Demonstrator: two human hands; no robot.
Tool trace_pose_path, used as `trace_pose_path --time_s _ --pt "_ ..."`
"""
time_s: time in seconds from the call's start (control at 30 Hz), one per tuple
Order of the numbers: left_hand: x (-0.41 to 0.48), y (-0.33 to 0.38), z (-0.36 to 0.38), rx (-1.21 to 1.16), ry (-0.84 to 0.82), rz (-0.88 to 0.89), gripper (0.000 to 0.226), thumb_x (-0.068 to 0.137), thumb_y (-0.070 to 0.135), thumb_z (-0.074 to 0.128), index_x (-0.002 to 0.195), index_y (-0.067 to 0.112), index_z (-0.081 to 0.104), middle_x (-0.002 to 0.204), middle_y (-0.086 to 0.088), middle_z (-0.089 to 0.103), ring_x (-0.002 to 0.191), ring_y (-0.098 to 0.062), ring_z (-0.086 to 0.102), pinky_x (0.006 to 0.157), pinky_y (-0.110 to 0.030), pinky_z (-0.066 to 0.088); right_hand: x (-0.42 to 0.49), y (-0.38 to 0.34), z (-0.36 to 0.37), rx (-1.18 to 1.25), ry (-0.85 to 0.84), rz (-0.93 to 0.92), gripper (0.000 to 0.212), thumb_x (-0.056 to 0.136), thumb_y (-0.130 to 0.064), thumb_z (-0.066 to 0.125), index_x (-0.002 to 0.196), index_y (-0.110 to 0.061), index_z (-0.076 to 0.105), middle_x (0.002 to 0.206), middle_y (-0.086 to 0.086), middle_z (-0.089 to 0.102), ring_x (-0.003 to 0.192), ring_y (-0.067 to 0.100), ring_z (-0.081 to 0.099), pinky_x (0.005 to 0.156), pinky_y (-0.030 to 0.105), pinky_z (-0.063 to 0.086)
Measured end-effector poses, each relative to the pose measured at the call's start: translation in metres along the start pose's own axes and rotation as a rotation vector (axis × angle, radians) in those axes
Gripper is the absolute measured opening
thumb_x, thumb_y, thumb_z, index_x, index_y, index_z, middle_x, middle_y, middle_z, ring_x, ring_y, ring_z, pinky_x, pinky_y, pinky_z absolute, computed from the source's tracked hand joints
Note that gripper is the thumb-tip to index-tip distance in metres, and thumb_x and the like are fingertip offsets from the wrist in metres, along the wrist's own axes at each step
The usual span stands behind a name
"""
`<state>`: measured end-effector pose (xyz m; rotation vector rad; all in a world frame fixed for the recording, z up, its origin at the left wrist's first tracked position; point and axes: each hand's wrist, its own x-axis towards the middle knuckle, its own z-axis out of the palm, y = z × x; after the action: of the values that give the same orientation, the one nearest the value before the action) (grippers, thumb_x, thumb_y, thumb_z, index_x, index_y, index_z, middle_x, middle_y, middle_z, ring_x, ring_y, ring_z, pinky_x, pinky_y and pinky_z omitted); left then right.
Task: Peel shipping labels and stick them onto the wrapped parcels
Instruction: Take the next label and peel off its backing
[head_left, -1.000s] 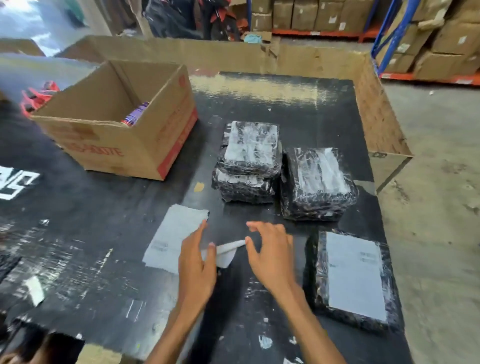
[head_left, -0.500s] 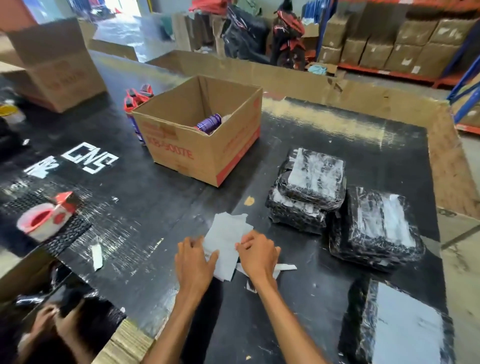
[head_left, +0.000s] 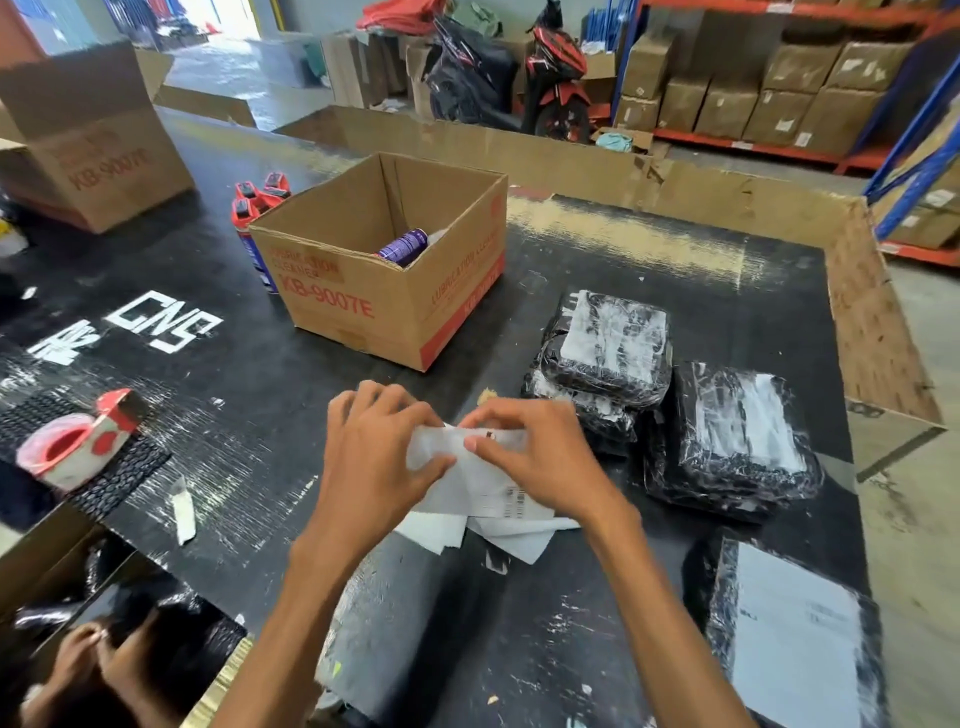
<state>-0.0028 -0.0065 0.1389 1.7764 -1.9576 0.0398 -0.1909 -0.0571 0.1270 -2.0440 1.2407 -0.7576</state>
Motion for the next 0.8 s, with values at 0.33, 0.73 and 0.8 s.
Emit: trace_pose_path --time_s 0.33,0.73,0.8 --pt "0.012 0.056 -0.005 -1.603 -0.150 -0.705 0.014 0.083 0.016 0.073 0.090 0.008 0.064 0.099 -0.018 0.078 0.081 -0.028 0.076 0.069 -0.037 0.062 -0.047 -0.019 -0.032 0.569 0.430 0.311 0.104 0.074 -0.043 0.086 0.154 -0.043 0.018 0.147 -0.003 0.052 0.126 0.009 0.059 0.099 0.025 0.048" --pt "0.019 0.108 0.024 -1.802 -0.181 -0.815 0.037 0.082 0.017 0.072 0.118 0.014 0.066 0.110 -0.006 0.075 0.090 -0.016 0.071 0.093 -0.033 0.050 -0.062 -0.013 -0.033 0.777 0.448 0.330 0.007 0.090 -0.009 0.073 0.092 -0.014 0.078 0.095 0.010 0.079 0.087 0.020 0.069 0.086 0.031 0.054" --pt "0.016 0.112 0.024 -1.626 -0.106 -0.800 0.036 0.085 0.012 0.074 0.120 0.010 0.067 0.105 -0.002 0.075 0.087 -0.014 0.068 0.086 -0.033 0.048 -0.067 -0.010 -0.042 0.781 0.460 0.325 0.009 0.093 -0.009 0.069 0.095 -0.014 0.076 0.096 0.007 0.078 0.086 0.013 0.067 0.083 0.023 0.054"
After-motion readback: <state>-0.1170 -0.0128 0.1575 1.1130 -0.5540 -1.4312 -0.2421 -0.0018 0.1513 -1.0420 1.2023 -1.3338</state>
